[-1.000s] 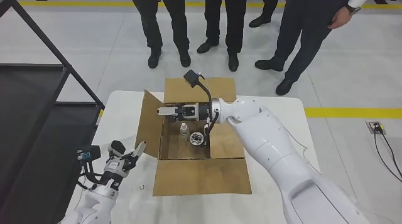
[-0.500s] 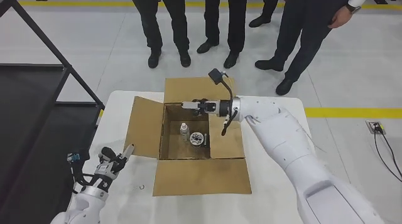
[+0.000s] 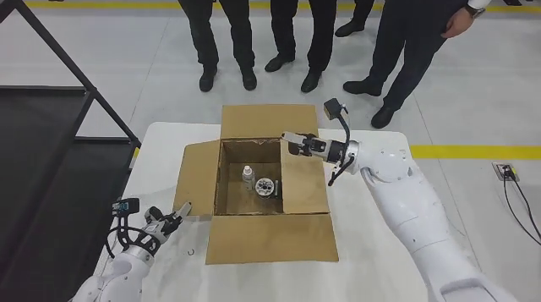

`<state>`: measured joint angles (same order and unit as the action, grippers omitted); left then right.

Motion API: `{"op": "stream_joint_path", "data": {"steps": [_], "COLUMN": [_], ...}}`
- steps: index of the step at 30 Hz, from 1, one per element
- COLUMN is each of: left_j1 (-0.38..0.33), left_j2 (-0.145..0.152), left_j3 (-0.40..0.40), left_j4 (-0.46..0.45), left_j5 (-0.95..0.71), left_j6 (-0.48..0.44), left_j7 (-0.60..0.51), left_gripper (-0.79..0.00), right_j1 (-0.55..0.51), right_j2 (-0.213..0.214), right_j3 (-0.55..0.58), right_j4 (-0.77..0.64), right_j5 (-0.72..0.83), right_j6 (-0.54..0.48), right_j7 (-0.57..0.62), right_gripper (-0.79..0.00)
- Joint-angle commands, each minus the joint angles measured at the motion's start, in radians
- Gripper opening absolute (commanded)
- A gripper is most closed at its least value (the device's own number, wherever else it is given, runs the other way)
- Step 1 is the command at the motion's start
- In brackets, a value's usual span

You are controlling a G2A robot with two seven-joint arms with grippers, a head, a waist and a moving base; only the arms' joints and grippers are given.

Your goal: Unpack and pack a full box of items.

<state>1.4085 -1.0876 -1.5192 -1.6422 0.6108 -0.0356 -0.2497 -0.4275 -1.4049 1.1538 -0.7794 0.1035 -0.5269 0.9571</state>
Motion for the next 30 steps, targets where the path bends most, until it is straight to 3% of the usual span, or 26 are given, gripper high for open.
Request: {"op": "stream_joint_path", "data": {"steps": [1, 7, 15, 30], "left_j1": [-0.006, -0.010, 0.007, 0.078], "left_j2": [-0.001, -0.003, -0.004, -0.006], "left_j3": [0.004, -0.001, -0.030, -0.094], "left_j4": [0.006, -0.003, -0.053, -0.225], "left_j5": [0.007, 0.009, -0.010, -0.031], "left_j6": [0.003, 0.003, -0.004, -0.022], "left_j7": [-0.008, -0.002, -0.004, 0.030], "left_gripper": [0.000, 0.000, 0.000, 0.000], "right_j1": [-0.041, -0.119, -0.133, -0.159], "right_j2": [0.013, 0.041, 0.058, 0.086], "right_j3": [0.022, 0.069, 0.085, 0.115], "right_j4": [-0.073, -0.199, -0.199, -0.209], "right_j5": [-0.010, -0.039, -0.053, -0.098], "right_j6": [0.031, 0.132, 0.213, 0.252], "right_j7": [0.004, 0.002, 0.032, -0.013], "right_gripper": [0.000, 0.000, 0.000, 0.000]}}
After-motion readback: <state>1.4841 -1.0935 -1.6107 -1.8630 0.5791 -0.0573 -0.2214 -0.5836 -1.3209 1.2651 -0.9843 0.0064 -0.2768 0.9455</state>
